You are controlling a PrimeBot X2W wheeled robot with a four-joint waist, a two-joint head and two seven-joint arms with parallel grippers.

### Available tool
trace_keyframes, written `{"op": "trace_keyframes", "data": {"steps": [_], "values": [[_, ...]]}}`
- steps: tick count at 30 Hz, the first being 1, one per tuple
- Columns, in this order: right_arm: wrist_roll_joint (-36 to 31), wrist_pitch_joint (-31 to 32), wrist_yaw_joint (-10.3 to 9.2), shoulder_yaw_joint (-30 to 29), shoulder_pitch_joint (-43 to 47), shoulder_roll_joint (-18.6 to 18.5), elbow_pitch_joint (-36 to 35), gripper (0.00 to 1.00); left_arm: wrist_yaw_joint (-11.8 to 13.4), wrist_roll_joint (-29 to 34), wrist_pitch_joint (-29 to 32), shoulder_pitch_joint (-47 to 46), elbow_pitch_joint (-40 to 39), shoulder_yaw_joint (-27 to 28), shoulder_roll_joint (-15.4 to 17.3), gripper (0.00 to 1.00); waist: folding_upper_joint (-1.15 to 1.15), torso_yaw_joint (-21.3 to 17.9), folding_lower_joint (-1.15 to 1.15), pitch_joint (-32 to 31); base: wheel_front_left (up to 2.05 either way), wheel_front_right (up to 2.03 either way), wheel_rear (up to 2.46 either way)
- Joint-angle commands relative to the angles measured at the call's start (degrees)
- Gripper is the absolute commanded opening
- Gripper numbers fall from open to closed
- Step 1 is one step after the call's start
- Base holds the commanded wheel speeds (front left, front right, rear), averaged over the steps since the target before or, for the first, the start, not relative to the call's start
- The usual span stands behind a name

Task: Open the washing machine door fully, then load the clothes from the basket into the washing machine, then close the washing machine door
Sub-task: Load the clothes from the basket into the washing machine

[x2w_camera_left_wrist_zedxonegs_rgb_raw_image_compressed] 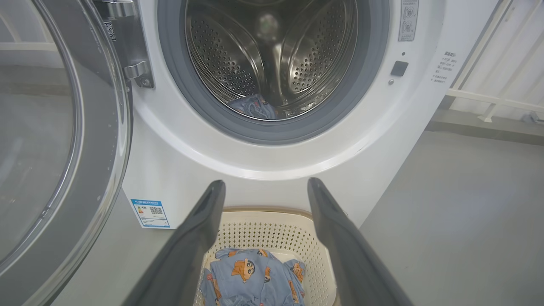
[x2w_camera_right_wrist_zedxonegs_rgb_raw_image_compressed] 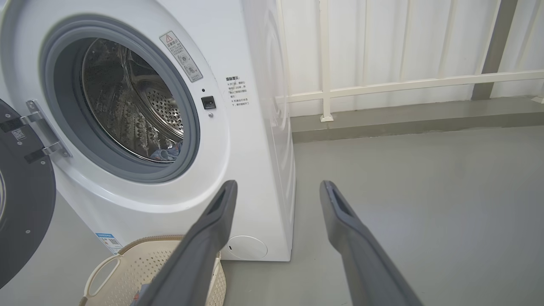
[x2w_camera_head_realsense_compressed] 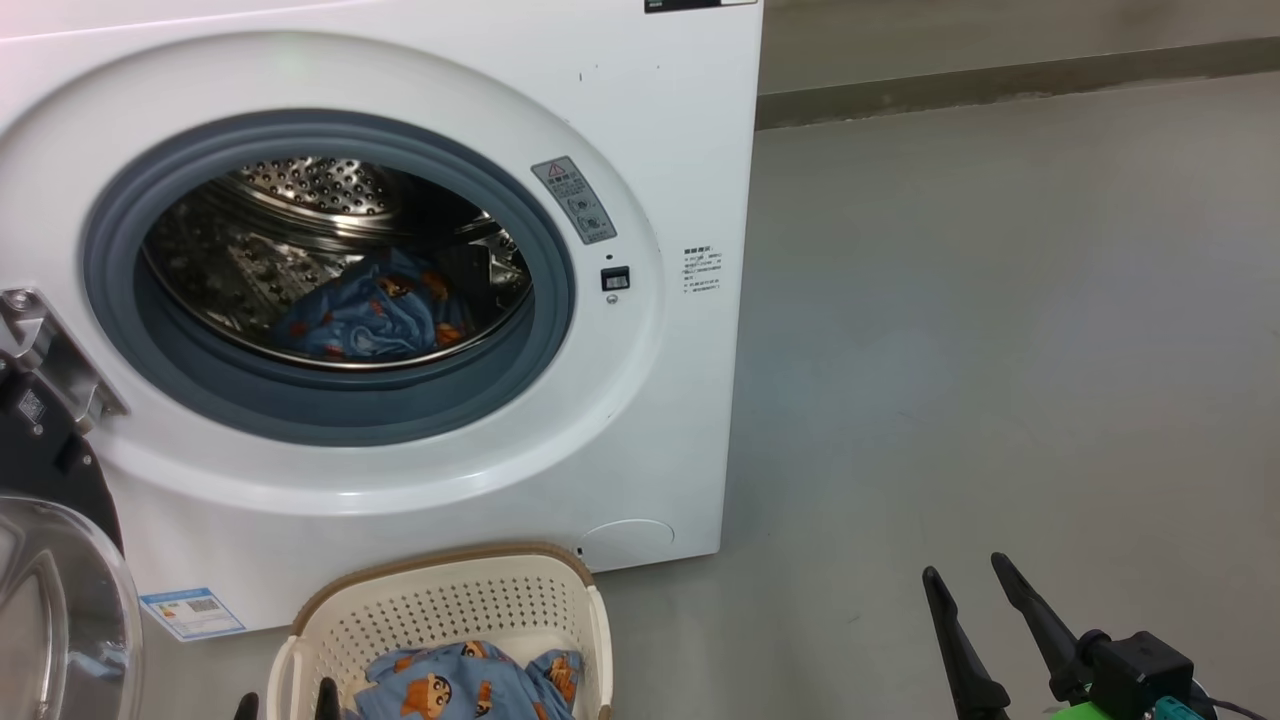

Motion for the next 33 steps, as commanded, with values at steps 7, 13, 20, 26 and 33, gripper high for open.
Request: {"op": "trace_keyframes", "data": {"steps": [7,13,20,26,33], "values": [[0.06,-0.28,0.09,1.66,-1.24,-0.24,-1.41,1.00,0.38,0.11,-0.37,-1.55,-1.22,1.26,0.54,1.00,0.00,-0.19,0.00,0.20,0.00,0.00,0.00],[0.06,-0.28,0.09,1.65,-1.21,-0.12,-1.50,1.00,0.37,0.61,-0.37,-1.58,-1.05,1.18,0.54,1.00,0.00,-0.46,0.00,0.57,0.00,0.00,0.00],[0.16,-0.28,0.09,1.97,-1.56,0.23,-1.72,1.00,0.15,1.74,-0.37,-2.81,0.11,0.00,0.54,1.00,0.00,-1.19,0.00,2.16,0.00,0.00,0.00],[0.40,-0.28,0.09,2.37,-2.35,0.83,-2.08,1.00,-0.03,2.62,-0.37,-5.71,3.51,-1.58,0.54,1.00,0.00,-2.21,0.00,5.80,0.00,0.00,0.00],[0.78,-0.28,0.09,3.22,-5.65,1.42,-2.81,1.00,-0.92,2.97,1.06,-12.41,9.24,-2.84,0.92,1.00,0.00,-3.71,0.00,13.82,0.00,0.00,0.00]]}}
